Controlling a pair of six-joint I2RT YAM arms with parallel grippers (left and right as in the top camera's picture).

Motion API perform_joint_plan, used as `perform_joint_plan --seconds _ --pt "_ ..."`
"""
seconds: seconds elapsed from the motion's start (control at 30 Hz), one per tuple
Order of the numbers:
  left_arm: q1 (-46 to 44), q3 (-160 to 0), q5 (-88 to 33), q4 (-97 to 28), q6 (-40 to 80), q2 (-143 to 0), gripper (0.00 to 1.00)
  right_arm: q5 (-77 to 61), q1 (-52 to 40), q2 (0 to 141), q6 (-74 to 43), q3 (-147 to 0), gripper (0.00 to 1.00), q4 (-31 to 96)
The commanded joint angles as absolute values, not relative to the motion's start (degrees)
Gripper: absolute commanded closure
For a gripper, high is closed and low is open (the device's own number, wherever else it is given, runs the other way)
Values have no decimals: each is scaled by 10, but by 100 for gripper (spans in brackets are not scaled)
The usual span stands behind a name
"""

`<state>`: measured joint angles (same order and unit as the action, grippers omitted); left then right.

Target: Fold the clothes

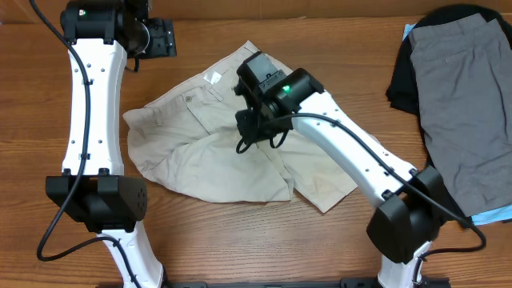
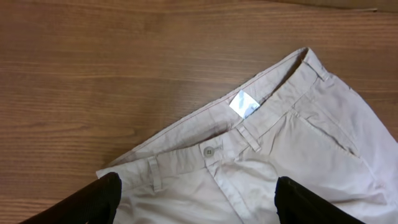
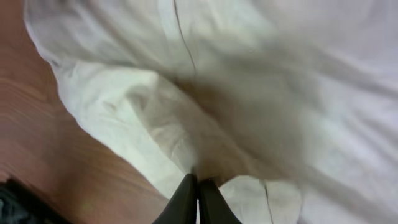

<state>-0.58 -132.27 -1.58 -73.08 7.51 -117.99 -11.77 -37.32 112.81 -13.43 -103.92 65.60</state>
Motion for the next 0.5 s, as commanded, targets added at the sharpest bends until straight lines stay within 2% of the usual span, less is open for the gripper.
perform_joint_plan --seconds 0.0,0.2,0.47 --pt "1 -1333 -10 -728 69 -1177 18 -96 -374 1159 -134 -1024 96 641" --pt "1 -1333 -10 -722 69 -1177 18 -173 -378 1170 -133 -1023 96 700" --pt "1 -1333 -10 -715 73 -1177 18 -198 -425 1080 -133 -1023 96 815"
